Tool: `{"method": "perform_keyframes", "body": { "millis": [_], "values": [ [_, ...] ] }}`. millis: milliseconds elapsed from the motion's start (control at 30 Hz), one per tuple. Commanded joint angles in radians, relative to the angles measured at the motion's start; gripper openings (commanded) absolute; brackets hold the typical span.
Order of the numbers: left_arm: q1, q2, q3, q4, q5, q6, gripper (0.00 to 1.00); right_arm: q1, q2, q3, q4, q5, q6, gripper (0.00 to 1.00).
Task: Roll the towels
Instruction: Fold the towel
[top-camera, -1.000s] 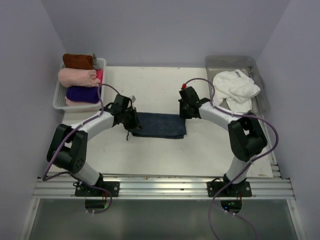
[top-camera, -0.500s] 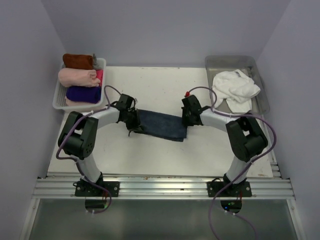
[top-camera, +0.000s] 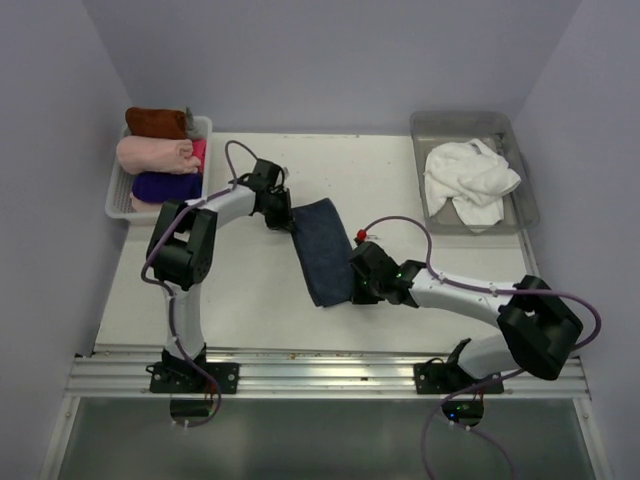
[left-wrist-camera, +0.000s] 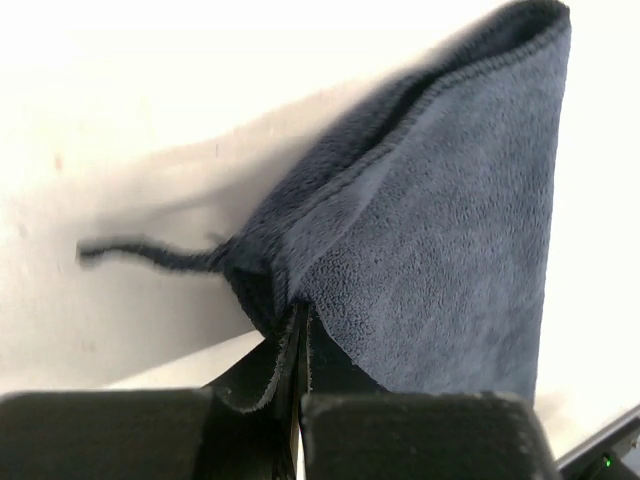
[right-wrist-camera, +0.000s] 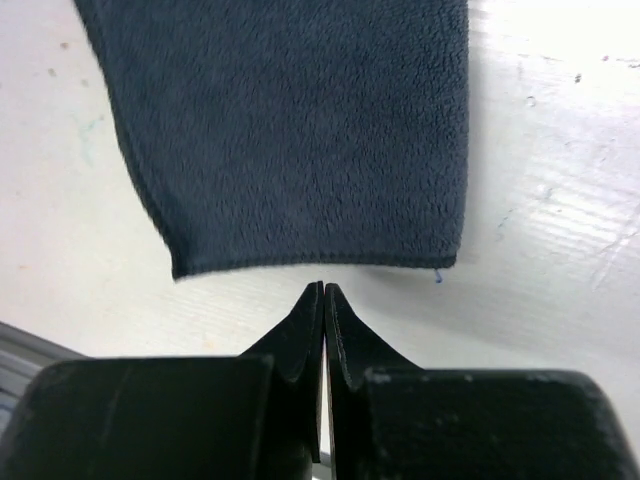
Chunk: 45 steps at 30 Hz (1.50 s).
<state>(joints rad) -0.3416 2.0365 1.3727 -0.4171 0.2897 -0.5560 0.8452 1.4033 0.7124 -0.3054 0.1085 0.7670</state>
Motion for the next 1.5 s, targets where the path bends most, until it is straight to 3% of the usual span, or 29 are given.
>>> {"method": "perform_keyframes", "body": {
  "millis": [0,133,233,267,333,633,867,1000,1133,1233,1367,1467],
  "values": [
    [0.003,0.042,0.097,-0.037,-0.037,0.036,0.0,0.022,-0.044,0.048,-0.011,0.034,0.071,0.02],
    [0.001,-0.001,0.124,-0.069,-0.025,0.048,0.0,0.022,-0.055,0.137,-0.055,0.107,-0.027,0.06],
    [-0.022,-0.102,0.082,-0.072,-0.05,0.056,0.11,0.02,-0.067,0.166,-0.095,0.17,-0.086,0.13],
    [-0.028,-0.155,0.068,-0.072,-0.053,0.056,0.2,0.018,-0.064,0.173,-0.098,0.193,-0.103,0.15],
    [-0.045,-0.226,0.014,-0.074,-0.055,0.054,0.29,0.012,-0.031,0.196,-0.11,0.204,-0.142,0.15],
    [-0.164,-0.429,-0.276,0.014,-0.035,-0.044,0.27,-0.034,0.114,0.268,-0.143,0.194,-0.212,0.11],
    [-0.226,-0.512,-0.422,0.041,-0.049,-0.084,0.31,-0.015,0.175,0.157,-0.034,0.111,-0.147,0.09],
    [-0.24,-0.547,-0.497,0.035,-0.057,-0.097,0.38,0.035,0.168,0.13,-0.008,0.085,-0.095,0.09],
    [-0.25,-0.573,-0.552,0.024,-0.053,-0.099,0.56,0.071,0.154,0.133,0.014,0.03,-0.064,0.09],
    [-0.263,-0.594,-0.595,0.024,-0.053,-0.107,0.59,0.078,0.117,0.137,-0.017,0.06,-0.06,0.1],
    [-0.292,-0.628,-0.658,0.063,-0.038,-0.131,0.6,0.077,-0.005,0.113,-0.078,0.172,-0.063,0.18],
    [-0.303,-0.618,-0.69,0.09,-0.046,-0.142,0.56,0.069,-0.03,0.102,-0.104,0.189,-0.069,0.34]
  ]
}}
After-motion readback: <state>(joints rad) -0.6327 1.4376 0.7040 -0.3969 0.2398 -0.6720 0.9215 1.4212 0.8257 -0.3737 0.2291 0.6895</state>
